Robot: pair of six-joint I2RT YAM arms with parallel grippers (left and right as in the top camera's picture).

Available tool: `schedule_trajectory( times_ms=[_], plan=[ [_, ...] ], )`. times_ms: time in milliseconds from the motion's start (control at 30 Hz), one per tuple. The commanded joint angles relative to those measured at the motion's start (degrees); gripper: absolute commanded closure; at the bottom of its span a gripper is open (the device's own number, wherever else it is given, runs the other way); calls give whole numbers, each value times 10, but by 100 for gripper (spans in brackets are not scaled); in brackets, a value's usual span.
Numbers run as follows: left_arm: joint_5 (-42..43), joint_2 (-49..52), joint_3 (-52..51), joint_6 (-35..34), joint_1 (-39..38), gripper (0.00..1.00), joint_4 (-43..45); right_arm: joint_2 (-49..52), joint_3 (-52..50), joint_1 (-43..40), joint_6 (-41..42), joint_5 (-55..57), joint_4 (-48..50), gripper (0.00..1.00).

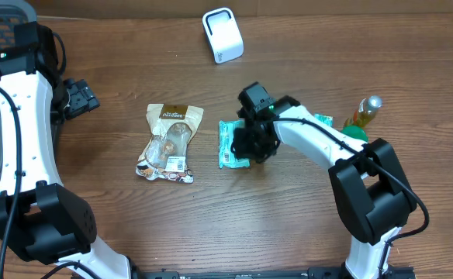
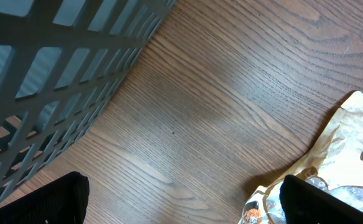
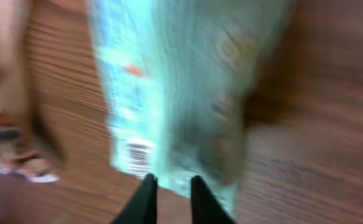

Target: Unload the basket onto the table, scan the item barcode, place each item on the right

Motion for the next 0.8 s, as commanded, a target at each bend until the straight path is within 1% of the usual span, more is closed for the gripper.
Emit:
schedule_trajectory(
  times_ms=[0, 33, 67, 200, 300, 533, 767],
  plan=[
    [-7, 6, 10, 11, -1, 1, 0, -47, 73, -6, -39, 12, -2, 72],
    [-7, 6, 10, 11, -1, 0, 0, -51, 85, -8, -45, 22, -3, 60],
    [-7, 6, 10, 11, -1, 1, 0, -53, 94, -10, -45, 36, -2, 51],
    [-7, 6, 10, 11, -1, 0, 0, -52, 100, -19, -45, 107, 4, 39],
    [-7, 6, 10, 11, -1, 1, 0, -44, 93, -27, -43, 141, 3, 33],
    [-7, 6, 10, 11, -1, 1, 0, -24, 58, -30, -40, 133, -20, 30],
    [-7, 6, 10, 11, -1, 1, 0, -24, 6, -27, -38, 68, -18, 30]
  ],
)
